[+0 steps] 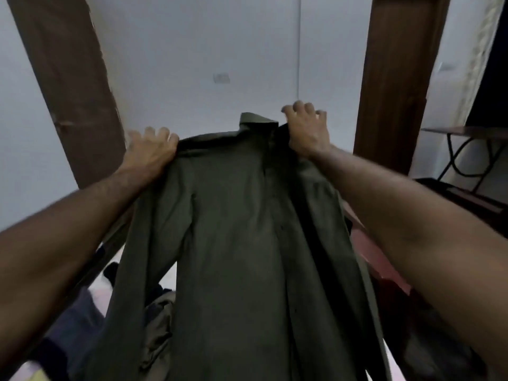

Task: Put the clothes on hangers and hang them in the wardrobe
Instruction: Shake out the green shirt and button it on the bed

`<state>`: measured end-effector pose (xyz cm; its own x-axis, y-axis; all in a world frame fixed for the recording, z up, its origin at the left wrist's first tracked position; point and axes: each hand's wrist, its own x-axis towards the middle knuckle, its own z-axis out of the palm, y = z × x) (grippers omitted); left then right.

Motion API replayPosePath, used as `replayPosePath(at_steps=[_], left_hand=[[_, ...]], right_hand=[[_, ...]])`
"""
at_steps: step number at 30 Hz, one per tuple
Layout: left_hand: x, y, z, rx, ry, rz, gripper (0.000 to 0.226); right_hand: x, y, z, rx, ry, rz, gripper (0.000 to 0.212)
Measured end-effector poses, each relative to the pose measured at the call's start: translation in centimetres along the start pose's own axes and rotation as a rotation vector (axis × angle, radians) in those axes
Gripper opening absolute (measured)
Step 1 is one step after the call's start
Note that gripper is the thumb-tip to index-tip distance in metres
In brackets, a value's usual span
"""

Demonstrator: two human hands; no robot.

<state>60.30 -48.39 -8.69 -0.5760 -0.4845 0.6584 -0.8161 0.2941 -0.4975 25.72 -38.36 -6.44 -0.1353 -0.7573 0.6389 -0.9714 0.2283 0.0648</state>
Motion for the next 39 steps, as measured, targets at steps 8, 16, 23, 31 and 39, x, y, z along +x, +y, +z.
replayPosePath(at_steps=[8,16,23,31,39], left_hand=[[-15.4,21.4,5.2,-0.566,-0.67,0.642,0.041],[-34.5,29.6,2.3,-0.58,-1.058,0.731,0.093],[-36.5,29.1,0.5,-0.408,-0.958,0.59,0.08],[-38.2,27.4,-1.2,-0.32,-0.884,0.488,0.064],[-38.4,21.4,-1.2,-0.356,-0.724,0.533,0.062]], right_hand=[[-26.6,-0.3,19.8,0.201,-0.79,-0.262,0.034],[-44.6,0.6,15.2,0.208,-0.969,-0.17,0.068],[-42.6,5.5,12.8,0.26,-1.119,-0.082,0.043],[-47.4,3.9,9.5,-0.017,-0.463,-0.237,0.028],[-47.9,-1.9,10.0,-0.078,-1.028,-0.164,0.07]])
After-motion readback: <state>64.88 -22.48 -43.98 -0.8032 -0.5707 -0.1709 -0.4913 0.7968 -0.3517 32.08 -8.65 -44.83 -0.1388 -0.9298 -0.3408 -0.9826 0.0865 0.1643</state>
